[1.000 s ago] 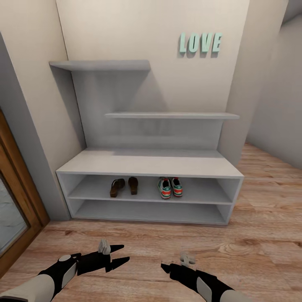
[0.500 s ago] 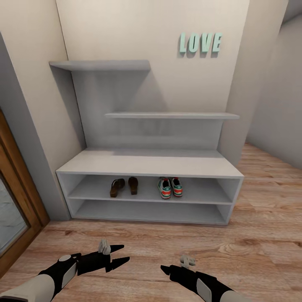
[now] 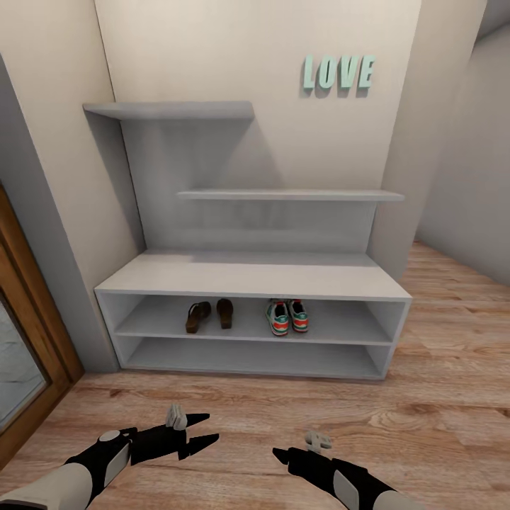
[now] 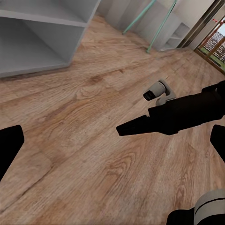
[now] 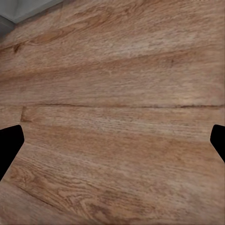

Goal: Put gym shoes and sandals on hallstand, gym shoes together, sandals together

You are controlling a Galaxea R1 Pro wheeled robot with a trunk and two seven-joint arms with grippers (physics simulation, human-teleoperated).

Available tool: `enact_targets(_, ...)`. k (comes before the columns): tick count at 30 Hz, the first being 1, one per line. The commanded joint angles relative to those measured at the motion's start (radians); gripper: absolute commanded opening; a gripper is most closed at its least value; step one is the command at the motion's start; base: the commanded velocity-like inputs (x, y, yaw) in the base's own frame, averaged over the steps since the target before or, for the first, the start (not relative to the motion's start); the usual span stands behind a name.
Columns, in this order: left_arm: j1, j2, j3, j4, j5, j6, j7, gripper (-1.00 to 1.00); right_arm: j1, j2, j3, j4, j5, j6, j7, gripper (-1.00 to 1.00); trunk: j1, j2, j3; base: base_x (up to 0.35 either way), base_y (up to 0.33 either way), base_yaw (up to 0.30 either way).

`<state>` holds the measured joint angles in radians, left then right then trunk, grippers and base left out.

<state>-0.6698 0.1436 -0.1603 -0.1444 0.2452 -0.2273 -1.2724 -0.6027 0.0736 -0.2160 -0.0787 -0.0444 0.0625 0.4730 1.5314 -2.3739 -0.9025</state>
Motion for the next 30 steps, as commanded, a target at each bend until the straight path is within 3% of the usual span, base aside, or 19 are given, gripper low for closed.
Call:
enact_targets(1,-0.001,0.001,-0.008,0.0,0.008,-0.006,-0.001,1.0,0.0,0.0,-0.005,-0.001,-0.005,0.007,0.003,1.0,0.0,0.0,-0.001,0.0,0.0,0.0)
enact_targets(30,-0.001,0.001,-0.008,0.0,0.009,-0.006,-0.001,1.0,0.001,-0.001,-0.005,0.002,-0.003,0.007,0.002,1.0,0.0,0.0,-0.001,0.0,0.0,0.0)
